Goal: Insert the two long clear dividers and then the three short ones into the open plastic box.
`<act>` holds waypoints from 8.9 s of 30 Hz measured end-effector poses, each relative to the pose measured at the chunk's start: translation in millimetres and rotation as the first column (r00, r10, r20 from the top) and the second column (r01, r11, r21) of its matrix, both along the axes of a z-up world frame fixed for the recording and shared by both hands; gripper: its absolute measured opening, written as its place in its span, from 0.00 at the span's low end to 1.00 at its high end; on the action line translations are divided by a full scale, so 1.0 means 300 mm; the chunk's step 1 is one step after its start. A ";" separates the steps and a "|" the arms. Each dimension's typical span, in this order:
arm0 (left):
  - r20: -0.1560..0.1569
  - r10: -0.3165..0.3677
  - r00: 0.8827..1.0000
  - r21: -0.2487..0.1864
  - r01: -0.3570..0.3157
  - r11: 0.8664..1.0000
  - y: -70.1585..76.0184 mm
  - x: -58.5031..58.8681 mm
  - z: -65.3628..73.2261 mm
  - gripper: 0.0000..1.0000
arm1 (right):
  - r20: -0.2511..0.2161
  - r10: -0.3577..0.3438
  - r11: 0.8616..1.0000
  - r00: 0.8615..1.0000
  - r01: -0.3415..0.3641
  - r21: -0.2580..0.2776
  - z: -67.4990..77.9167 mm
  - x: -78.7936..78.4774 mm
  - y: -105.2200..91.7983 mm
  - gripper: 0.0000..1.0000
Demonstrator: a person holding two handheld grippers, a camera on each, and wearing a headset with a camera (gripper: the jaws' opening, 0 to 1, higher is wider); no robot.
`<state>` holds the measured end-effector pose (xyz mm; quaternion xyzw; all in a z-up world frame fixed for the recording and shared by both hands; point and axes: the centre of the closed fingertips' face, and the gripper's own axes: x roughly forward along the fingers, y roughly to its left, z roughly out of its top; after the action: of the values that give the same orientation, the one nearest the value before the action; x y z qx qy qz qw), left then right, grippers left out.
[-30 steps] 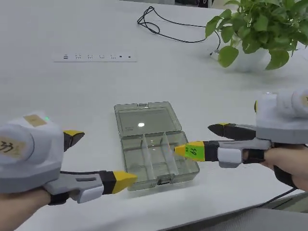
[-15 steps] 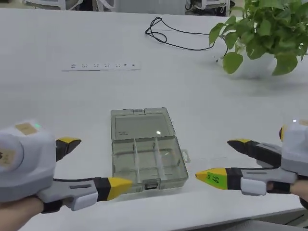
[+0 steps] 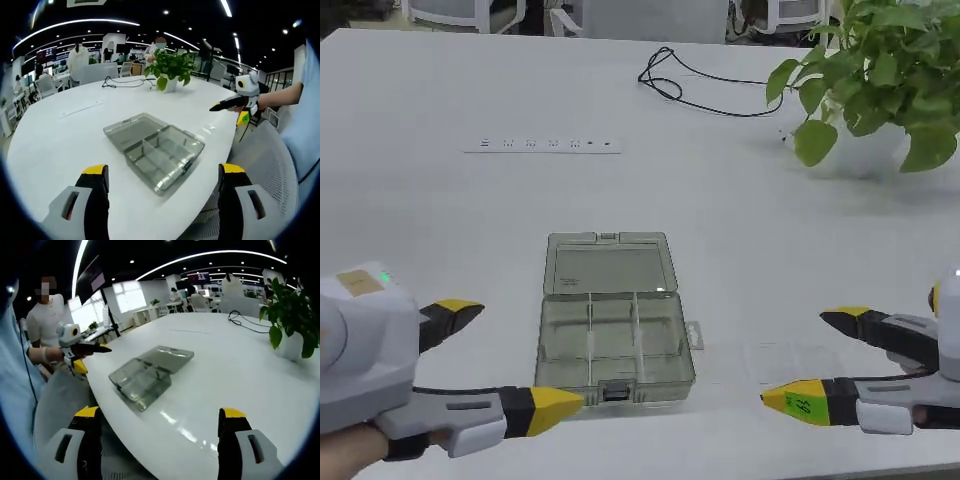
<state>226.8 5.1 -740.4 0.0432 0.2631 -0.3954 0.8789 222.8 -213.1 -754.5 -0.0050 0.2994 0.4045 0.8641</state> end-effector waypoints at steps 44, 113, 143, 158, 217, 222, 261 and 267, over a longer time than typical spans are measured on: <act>0.009 0.032 0.999 -0.008 -0.032 0.999 -0.006 -0.002 -0.001 0.90 | -0.229 0.610 0.602 0.759 -0.631 -0.489 -0.292 0.111 0.084 0.51; -0.042 0.029 0.999 -0.153 -0.035 0.988 -0.136 0.026 0.024 0.83 | -0.058 0.659 0.545 0.750 -0.529 -0.650 -0.192 0.146 0.074 0.33; -0.249 -0.042 0.968 -0.403 -0.064 0.913 -0.381 0.079 0.089 0.19 | 0.252 0.791 0.546 0.558 -0.456 -0.703 0.130 0.070 0.341 0.33; -0.307 -0.060 0.950 -0.455 -0.091 0.886 -0.395 0.042 0.085 0.00 | 0.272 0.846 0.475 0.459 -0.414 -0.777 0.133 0.042 0.363 0.33; 0.074 -0.459 0.886 -0.110 0.464 0.879 -0.369 -0.116 0.063 0.00 | -0.045 0.845 0.489 0.533 -0.804 -0.339 0.197 -0.098 0.390 0.14; 0.091 -0.469 0.879 -0.104 0.477 0.873 -0.371 -0.114 0.069 0.00 | -0.087 0.854 0.459 0.514 -0.820 -0.341 0.176 -0.103 0.380 0.09; 0.072 -0.321 0.944 -0.083 0.327 0.941 -0.111 -0.031 0.052 0.58 | -0.178 0.767 0.513 0.616 -0.756 -0.407 0.179 -0.020 0.549 0.02; 0.049 -0.255 0.966 -0.057 0.258 0.965 -0.047 -0.003 0.023 0.80 | -0.172 0.734 0.550 0.657 -0.724 -0.417 0.165 0.054 0.587 0.03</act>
<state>225.9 -9.1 -733.3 0.0572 0.2244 -0.5129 0.8266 239.0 -37.1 -704.9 -0.3328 0.3454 0.6445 0.5955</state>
